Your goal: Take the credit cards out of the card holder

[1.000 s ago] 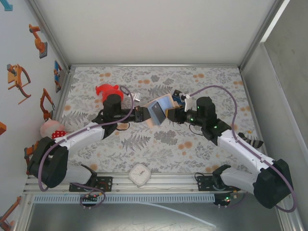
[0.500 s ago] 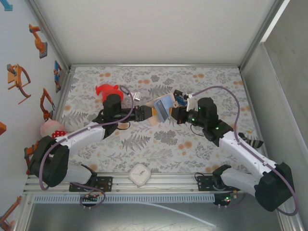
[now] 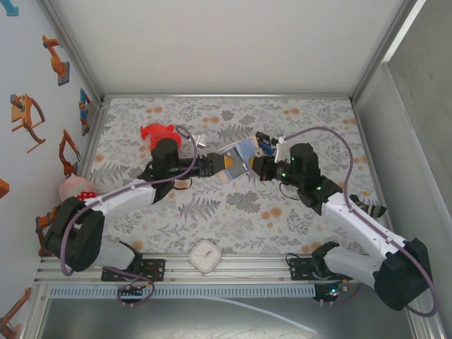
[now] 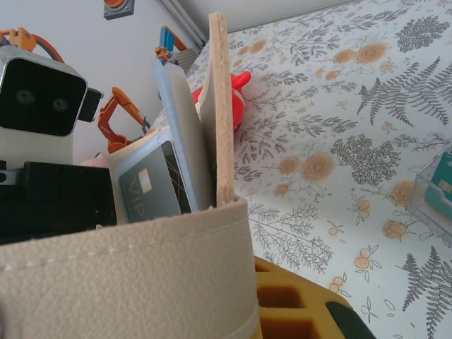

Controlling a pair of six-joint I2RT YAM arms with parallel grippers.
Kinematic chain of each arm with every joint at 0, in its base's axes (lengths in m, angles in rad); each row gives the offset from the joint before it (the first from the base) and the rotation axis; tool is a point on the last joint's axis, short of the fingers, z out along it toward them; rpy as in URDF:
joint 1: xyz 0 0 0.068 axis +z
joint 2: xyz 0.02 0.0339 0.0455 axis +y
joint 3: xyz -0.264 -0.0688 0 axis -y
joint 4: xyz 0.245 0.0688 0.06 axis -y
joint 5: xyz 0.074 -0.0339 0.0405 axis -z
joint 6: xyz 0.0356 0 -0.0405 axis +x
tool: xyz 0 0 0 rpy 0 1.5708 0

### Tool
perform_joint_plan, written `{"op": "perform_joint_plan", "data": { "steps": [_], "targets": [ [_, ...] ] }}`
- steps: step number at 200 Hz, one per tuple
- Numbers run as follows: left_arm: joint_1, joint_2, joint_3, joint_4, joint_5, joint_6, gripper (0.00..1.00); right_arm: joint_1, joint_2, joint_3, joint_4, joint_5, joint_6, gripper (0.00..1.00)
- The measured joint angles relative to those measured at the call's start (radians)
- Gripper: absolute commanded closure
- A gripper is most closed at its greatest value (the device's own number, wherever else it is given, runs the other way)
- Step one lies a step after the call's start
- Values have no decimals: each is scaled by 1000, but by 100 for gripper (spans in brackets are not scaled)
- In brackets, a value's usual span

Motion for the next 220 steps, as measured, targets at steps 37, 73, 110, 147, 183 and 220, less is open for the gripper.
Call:
{"op": "perform_joint_plan", "data": {
  "steps": [37,73,110,147,183,220],
  "targets": [
    [-16,7,10,-60,-31,53,17,0,0,-11,26,0,45,100],
    [-64,8,79,-204,-87,164,26,0,0,-34,54,1,94,100],
    [-75,9,93,-259,-142,231,43,5,0,-40,77,0,124,100],
    [-75,9,95,-306,-196,273,67,16,0,-41,80,-3,137,100],
    [-79,9,106,-348,-207,317,89,18,-3,-41,49,19,130,88],
    [-76,-16,107,-441,-210,373,94,22,-71,-41,-39,72,92,75]
  ]
}}
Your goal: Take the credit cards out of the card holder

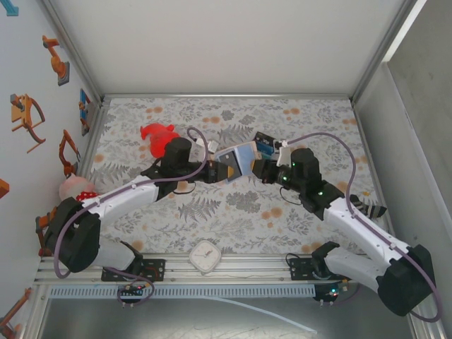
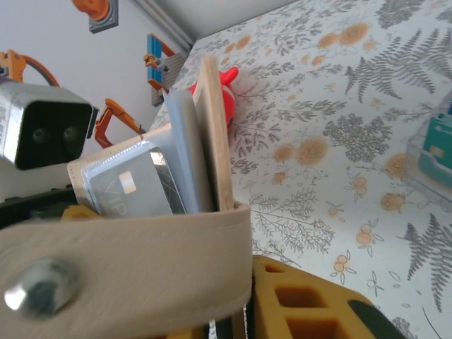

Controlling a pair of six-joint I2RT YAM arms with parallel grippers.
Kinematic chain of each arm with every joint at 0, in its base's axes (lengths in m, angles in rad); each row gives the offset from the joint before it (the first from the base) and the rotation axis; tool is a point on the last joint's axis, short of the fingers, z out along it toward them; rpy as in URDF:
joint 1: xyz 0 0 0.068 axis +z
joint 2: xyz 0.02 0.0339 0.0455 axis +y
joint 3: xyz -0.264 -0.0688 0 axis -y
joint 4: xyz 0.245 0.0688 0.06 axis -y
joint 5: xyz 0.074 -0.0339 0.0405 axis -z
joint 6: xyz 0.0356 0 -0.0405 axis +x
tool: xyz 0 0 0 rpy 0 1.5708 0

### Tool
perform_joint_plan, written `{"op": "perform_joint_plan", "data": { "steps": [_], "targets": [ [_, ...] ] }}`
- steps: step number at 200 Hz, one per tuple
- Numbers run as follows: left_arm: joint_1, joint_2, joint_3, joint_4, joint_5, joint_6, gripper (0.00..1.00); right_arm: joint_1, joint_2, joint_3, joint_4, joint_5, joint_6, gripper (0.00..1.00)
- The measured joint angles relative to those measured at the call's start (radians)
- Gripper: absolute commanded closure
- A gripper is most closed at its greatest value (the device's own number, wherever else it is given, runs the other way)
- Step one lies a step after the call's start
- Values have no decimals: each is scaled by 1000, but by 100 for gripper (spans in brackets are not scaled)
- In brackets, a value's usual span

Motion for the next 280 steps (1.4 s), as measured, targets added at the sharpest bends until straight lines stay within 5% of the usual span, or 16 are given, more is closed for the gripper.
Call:
{"op": "perform_joint_plan", "data": {
  "steps": [145,187,280],
  "targets": [
    [31,-105,-37,-241,54,68,95,0,-36,18,-369,338,-71,65],
    [37,-34,-48,-264,72,68,95,0,-59,44,-452,443,-47,52],
    [24,209,-42,-190,138,46,94,0,-63,62,-436,381,-45,49]
  ]
}}
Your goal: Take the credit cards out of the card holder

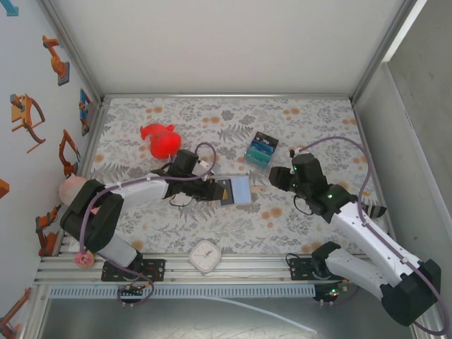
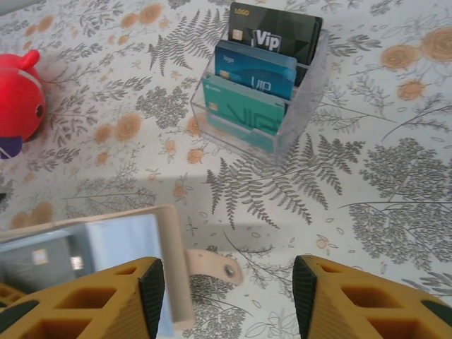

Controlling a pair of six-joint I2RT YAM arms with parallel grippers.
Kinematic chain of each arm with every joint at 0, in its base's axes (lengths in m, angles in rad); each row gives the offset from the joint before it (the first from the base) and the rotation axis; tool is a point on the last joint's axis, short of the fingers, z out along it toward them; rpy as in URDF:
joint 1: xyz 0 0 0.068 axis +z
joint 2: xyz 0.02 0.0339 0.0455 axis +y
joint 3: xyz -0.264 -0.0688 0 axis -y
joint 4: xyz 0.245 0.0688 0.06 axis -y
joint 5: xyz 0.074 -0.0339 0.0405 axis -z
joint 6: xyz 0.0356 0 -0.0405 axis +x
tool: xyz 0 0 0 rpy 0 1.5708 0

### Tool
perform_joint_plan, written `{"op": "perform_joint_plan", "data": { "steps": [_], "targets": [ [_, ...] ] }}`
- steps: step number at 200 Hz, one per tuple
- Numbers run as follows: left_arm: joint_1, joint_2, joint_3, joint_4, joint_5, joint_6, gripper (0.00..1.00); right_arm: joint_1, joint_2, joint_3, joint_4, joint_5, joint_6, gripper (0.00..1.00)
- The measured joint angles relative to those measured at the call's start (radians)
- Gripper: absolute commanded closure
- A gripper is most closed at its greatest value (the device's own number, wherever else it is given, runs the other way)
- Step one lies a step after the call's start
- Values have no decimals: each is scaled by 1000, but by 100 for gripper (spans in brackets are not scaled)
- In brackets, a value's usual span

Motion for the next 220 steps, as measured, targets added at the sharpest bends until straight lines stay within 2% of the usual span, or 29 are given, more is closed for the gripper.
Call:
{"op": "perform_joint_plan", "data": {
  "steps": [63,120,220],
  "targets": [
    [-15,167,29,140,66,-77,93,0,80,0,57,-70,0,50],
    [-11,253,74,168,96,-93,90,0,116,0,90,-93,0,50],
    [24,277,147,-23,94,20,62,0,118,0,91,-100,0,50]
  ]
}}
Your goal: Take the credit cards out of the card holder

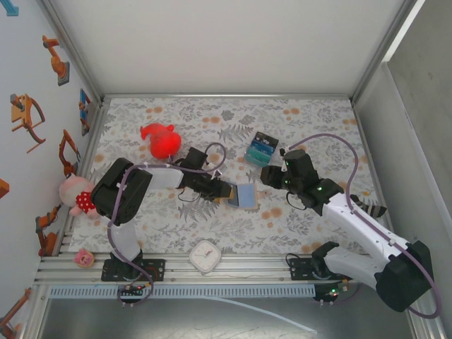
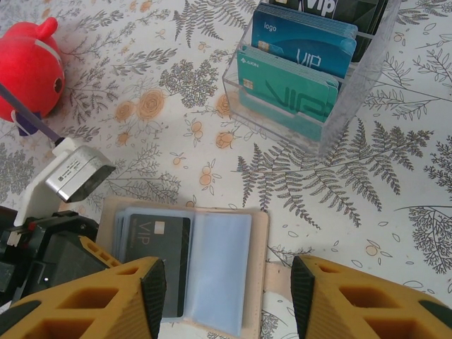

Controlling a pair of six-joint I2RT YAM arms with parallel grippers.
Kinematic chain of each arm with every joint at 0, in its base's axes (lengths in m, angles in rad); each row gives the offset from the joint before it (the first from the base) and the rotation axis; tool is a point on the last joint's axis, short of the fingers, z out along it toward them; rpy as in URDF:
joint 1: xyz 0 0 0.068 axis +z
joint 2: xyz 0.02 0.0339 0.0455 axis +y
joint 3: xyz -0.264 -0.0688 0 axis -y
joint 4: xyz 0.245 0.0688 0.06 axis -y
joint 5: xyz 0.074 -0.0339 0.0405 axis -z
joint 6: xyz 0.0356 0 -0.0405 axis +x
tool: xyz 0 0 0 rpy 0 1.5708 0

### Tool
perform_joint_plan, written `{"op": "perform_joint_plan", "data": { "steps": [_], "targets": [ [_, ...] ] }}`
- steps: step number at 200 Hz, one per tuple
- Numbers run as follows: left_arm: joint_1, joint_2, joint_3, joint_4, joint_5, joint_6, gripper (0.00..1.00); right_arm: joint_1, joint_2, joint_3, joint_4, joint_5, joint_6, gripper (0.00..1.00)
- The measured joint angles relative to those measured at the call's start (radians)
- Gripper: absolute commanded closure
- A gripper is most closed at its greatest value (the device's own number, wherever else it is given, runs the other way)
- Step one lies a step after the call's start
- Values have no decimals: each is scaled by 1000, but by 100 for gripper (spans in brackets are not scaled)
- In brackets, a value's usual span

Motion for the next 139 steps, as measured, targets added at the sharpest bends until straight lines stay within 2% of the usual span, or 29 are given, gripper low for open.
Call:
{"op": "perform_joint_plan", "data": {
  "steps": [59,90,111,139],
  "targets": [
    [8,-34,10,-133,-118,55,47,0,0,0,0,0,0,50],
    [8,-134,5,-184,-233,59,45,0,-2,0,0,-3,2,52],
    [-4,-230,-11,-213,-359,58,44,0,-3,-2,11,-10,16,53],
    [-73,-376,-47,-230,-615,55,39,0,-3,-23,48,-33,35,54]
  ]
}}
